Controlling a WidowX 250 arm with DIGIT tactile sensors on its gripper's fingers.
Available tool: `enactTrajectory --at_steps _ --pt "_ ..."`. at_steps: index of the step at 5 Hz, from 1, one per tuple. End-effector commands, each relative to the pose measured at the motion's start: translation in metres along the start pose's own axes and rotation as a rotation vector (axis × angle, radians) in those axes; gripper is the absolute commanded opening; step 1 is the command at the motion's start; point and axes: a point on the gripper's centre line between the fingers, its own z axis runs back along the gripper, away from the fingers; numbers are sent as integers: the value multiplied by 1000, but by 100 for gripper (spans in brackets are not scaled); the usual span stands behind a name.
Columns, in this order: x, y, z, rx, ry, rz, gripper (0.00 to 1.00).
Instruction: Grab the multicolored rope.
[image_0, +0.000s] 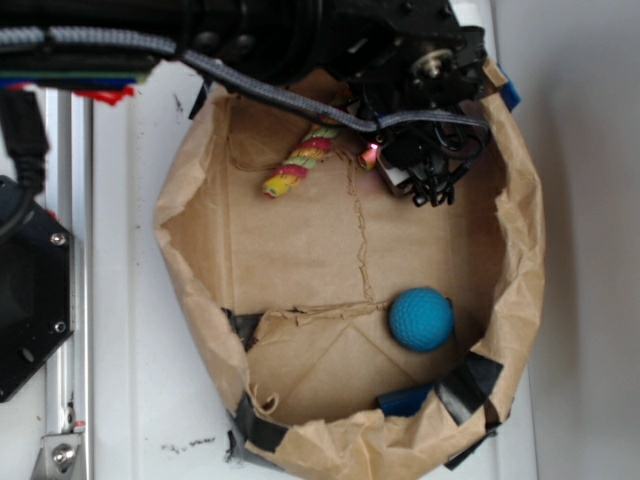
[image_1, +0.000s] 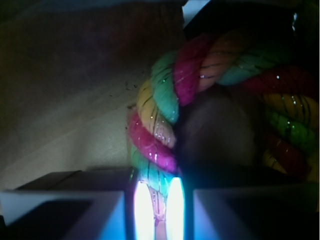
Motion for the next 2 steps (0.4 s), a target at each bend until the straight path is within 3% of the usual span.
enactTrajectory --at_steps 1,2 --pt "5 13 56 -60 -80 49 0" --pt "1 22 80 -77 -103 53 0"
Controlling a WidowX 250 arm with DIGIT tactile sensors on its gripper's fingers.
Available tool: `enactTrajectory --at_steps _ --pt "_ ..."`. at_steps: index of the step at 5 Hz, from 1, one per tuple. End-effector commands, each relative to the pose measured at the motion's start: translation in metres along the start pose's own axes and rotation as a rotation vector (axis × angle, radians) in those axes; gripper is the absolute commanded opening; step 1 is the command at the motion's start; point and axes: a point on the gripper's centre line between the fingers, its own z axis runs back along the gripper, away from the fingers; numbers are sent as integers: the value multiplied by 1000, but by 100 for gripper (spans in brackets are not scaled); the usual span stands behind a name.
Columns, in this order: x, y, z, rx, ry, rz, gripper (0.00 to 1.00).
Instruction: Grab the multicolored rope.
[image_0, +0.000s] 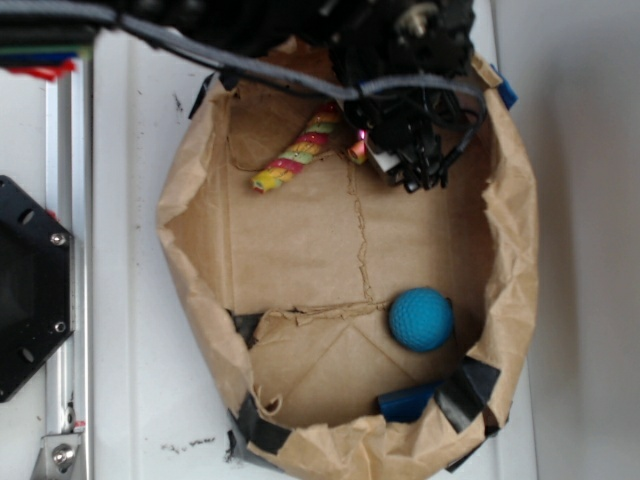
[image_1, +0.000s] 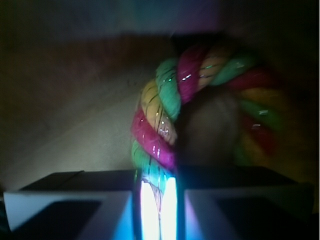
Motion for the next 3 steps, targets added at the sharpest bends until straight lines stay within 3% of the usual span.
enactTrajectory --at_steps 1,3 --pt "3 14 55 -38 -105 21 0" --pt "-3 13 52 -31 -96 4 0"
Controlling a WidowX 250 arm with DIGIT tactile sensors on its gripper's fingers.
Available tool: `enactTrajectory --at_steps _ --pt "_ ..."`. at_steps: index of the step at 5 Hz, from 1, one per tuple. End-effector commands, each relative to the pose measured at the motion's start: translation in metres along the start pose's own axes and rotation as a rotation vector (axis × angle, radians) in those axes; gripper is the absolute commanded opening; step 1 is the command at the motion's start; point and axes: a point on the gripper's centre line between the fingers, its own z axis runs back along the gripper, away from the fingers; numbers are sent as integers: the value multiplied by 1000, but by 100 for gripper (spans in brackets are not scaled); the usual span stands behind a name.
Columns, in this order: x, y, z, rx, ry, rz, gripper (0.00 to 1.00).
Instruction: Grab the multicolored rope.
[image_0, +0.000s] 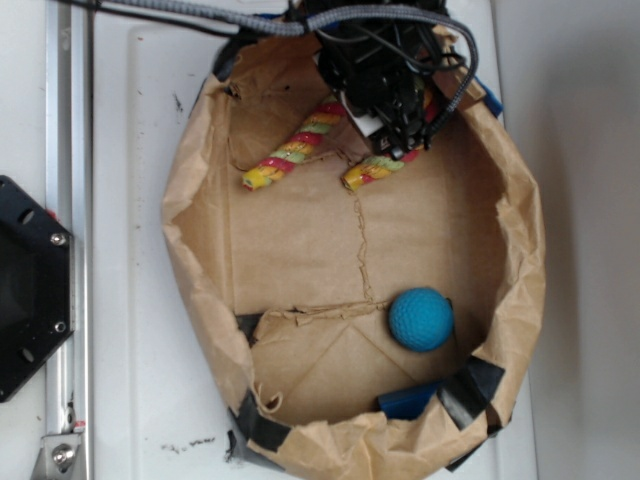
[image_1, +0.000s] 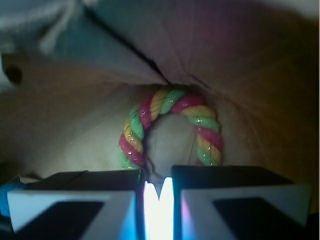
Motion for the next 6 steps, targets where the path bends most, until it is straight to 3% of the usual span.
enactTrajectory --at_steps 1,2,3,5,6 --pt "0 2 15 16 -51 -2 0" --pt "-5 -2 25 -15 -62 -17 0" --pt "1 -1 18 -27 -68 -24 100" --pt "5 -29 -13 -15 -54 -77 100" --pt "9 -34 -25 -36 -45 -79 100"
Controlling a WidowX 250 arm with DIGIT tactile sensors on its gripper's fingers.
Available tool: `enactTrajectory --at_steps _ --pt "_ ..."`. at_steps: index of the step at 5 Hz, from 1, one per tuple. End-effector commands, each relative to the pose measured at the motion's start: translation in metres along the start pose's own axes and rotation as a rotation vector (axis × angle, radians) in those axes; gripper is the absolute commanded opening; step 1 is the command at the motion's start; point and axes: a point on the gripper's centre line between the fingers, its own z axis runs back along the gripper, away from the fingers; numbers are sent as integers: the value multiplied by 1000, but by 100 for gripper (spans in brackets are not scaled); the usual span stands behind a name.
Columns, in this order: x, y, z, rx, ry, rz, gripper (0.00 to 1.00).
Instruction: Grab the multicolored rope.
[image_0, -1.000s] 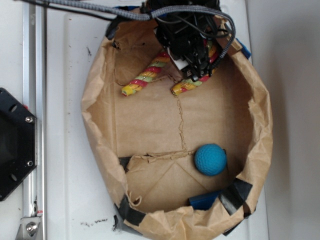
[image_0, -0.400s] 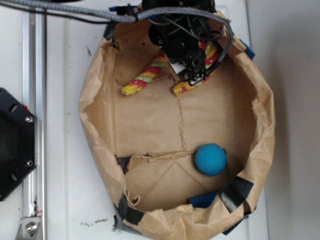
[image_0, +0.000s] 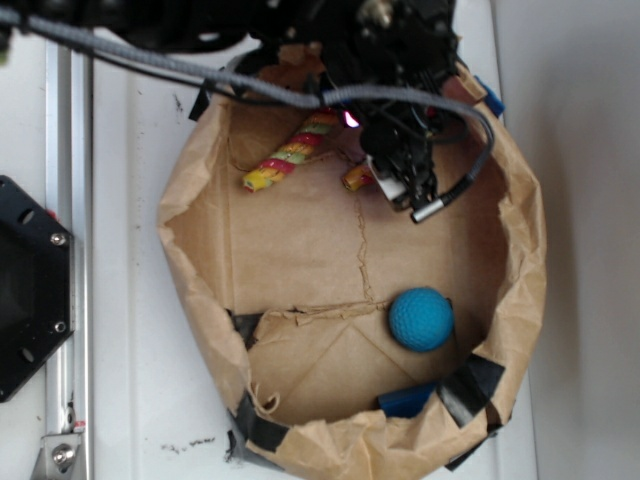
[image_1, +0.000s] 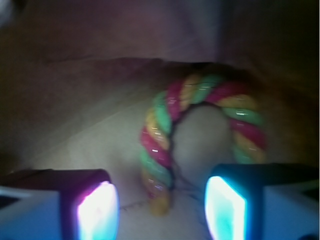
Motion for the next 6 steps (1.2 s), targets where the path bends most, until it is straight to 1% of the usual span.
enactTrajectory --at_steps 1,3,4,5,6 --pt "16 -15 -4 -27 -34 -19 100" --pt "22 -17 -12 -16 -21 -22 100" --pt "31 -13 -20 -9 -27 -30 100" --pt "33 -9 -31 -21 -28 -64 100" --pt "30 -7 -34 -27 -21 -75 100"
